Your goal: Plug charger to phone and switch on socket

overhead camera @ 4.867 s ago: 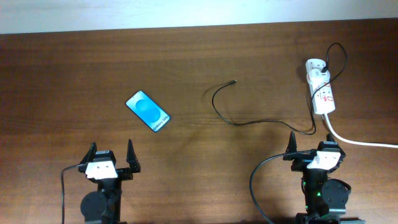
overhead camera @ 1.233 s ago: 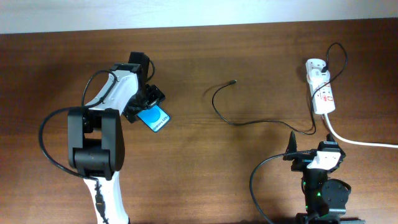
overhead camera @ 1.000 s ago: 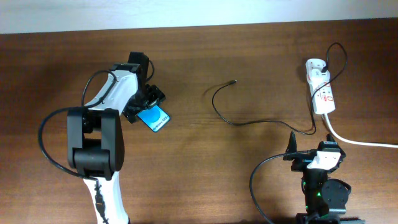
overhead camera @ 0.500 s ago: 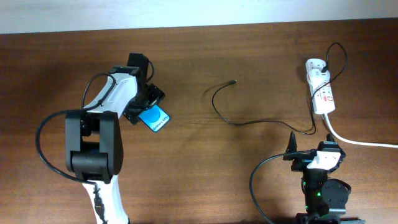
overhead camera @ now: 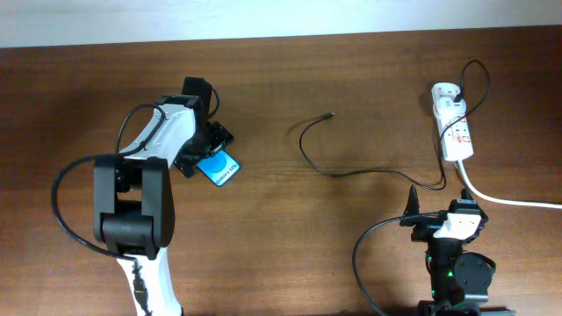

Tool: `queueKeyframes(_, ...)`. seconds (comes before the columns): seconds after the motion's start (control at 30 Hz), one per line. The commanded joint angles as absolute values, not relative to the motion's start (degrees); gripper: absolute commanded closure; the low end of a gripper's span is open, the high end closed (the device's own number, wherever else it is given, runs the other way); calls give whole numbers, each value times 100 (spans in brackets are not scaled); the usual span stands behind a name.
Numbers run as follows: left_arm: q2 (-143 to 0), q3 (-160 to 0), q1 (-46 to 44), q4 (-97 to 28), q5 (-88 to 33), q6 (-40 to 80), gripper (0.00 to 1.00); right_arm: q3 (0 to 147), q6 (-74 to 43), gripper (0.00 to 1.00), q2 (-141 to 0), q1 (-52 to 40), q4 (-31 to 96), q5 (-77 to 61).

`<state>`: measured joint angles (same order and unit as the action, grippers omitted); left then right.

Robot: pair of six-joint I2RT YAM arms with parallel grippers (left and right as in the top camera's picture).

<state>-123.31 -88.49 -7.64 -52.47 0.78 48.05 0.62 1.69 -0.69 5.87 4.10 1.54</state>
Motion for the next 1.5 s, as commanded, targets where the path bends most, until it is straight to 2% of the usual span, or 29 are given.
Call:
queueKeyframes(0.0, -12665, -8543, -738, -5273, -23, 4707, 0, 32, 128, 1, -32, 602, 447, 217)
queueKeyframes(0.07, -12665, -8543, -738, -5234, -23, 4757, 6, 32, 128, 1, -32, 602, 447, 220)
queueKeyframes(0.27, -12665, -8543, -738, -5098, -16, 4834, 11, 32, 126, 1, -30, 602, 447, 220)
queueKeyframes(0.37, -12665, -8543, -738, -5081, 3, 4834, 0, 32, 128, 1, -30, 602, 447, 217)
queueKeyframes(0.57, -12676, -8499, -738, -4989, 45, 4836, 0, 32, 128, 1, -30, 602, 447, 217)
queueKeyframes(0.6, -12689, -8479, -738, -4969, 47, 4836, 5, 32, 128, 1, -30, 602, 447, 220)
queueKeyframes(0.73, -12919, -8462, -733, -4971, 43, 4836, 10, 32, 128, 2, -30, 602, 447, 217)
queueKeyframes(0.8, -13058, -8462, -733, -4998, 32, 4834, 16, 32, 126, 1, -32, 602, 447, 217)
queueKeyframes(0.97, -13093, -8460, -733, -5129, -244, 4827, 17, 32, 128, 1, -32, 602, 447, 220)
queueKeyframes(1.13, -13091, -8812, -733, -5575, -401, 4720, 30, 32, 128, 1, -30, 602, 447, 220)
queueKeyframes(1.47, -13089, -9990, -735, -6755, -882, 4254, 30, 32, 128, 1, -32, 602, 447, 217)
